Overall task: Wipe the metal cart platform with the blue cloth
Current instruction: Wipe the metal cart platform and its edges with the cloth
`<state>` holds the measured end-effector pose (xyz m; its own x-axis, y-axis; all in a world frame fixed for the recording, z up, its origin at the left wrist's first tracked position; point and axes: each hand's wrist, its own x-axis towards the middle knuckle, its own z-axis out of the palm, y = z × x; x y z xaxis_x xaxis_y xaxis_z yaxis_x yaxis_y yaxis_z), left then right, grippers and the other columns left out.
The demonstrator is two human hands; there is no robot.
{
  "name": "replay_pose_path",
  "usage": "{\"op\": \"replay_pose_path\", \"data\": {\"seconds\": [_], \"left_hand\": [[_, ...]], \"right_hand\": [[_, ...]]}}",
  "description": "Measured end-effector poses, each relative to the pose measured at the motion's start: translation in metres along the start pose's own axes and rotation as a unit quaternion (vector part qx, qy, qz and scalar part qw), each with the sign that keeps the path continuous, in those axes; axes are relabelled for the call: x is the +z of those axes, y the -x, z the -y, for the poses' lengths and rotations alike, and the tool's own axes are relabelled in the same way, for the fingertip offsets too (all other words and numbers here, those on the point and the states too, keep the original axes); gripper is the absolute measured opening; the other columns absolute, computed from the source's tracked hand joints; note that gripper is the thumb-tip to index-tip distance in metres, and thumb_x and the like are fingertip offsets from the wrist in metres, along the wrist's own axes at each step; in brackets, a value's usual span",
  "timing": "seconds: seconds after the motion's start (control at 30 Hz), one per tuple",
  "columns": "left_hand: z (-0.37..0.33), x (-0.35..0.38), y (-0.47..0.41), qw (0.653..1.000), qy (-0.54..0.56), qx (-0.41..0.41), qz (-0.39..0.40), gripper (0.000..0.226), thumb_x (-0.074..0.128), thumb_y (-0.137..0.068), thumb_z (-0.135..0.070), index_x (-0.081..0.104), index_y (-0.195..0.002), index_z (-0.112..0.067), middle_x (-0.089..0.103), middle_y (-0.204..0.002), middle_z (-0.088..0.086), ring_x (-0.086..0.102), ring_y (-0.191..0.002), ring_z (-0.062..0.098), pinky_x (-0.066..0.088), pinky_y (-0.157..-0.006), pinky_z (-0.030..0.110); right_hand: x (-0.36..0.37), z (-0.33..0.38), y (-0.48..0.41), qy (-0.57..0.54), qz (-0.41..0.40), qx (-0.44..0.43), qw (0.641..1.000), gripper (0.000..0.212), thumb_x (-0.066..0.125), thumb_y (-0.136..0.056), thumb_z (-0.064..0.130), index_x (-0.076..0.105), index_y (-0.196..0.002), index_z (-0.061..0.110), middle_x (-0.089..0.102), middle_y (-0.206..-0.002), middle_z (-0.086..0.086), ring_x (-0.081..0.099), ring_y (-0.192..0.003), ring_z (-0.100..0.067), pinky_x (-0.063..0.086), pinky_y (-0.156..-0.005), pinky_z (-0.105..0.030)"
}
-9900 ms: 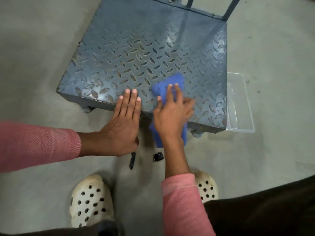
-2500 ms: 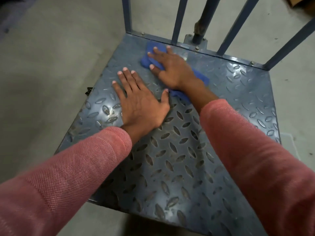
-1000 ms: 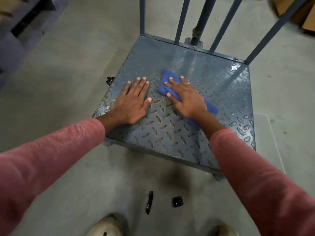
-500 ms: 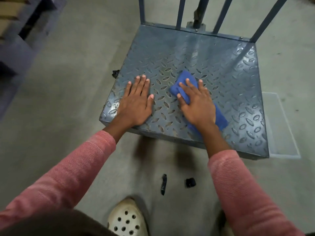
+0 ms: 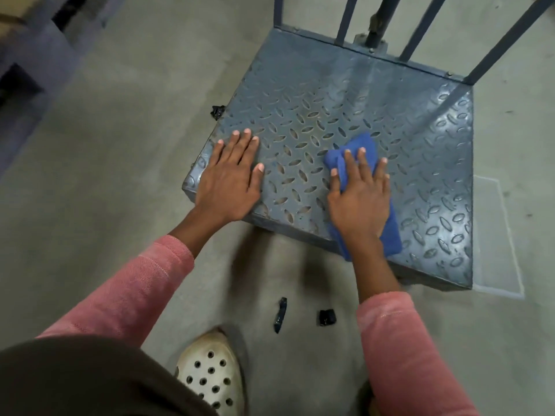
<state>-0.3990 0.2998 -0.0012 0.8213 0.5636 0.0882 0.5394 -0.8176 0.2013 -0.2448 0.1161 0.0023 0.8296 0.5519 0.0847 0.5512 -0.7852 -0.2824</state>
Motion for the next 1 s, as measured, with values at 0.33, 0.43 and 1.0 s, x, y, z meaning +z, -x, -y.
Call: {"op": "replay_pose_path", "data": {"seconds": [0.33, 0.43, 1.0], "left_hand": [[0.001, 0.0, 0.009, 1.0, -0.012, 0.002, -0.001, 0.066, 0.012, -0.109, -0.046, 0.017, -0.165, -0.012, 0.014, -0.173, 0.009, 0.006, -0.161, 0.023, 0.004, -0.131, 0.045], [-0.001, 0.001, 0.012, 1.0, -0.02, -0.003, -0.004, 0.066, 0.011, -0.109, -0.046, 0.016, -0.166, -0.012, 0.011, -0.174, 0.008, 0.004, -0.161, 0.022, 0.003, -0.131, 0.046], [0.007, 0.001, 0.022, 0.998, -0.015, -0.044, -0.036, 0.069, 0.017, -0.108, -0.048, 0.021, -0.164, -0.008, 0.016, -0.172, 0.015, 0.007, -0.161, 0.027, 0.008, -0.131, 0.046]], "right_hand": [[-0.007, -0.013, -0.03, -0.061, 0.044, -0.082, 0.994, 0.056, 0.035, -0.101, 0.053, 0.039, -0.153, 0.032, 0.028, -0.164, 0.004, 0.012, -0.154, -0.031, 0.013, -0.125, -0.047], [0.002, 0.007, -0.027, -0.018, 0.011, 0.033, 0.999, 0.057, 0.031, -0.105, 0.048, 0.031, -0.157, 0.026, 0.023, -0.166, -0.001, 0.009, -0.154, -0.036, 0.011, -0.125, -0.047], [0.02, 0.053, -0.035, -0.005, 0.032, -0.047, 0.998, 0.057, 0.029, -0.105, 0.047, 0.029, -0.157, 0.024, 0.022, -0.166, -0.002, 0.008, -0.154, -0.037, 0.012, -0.125, -0.048]]}}
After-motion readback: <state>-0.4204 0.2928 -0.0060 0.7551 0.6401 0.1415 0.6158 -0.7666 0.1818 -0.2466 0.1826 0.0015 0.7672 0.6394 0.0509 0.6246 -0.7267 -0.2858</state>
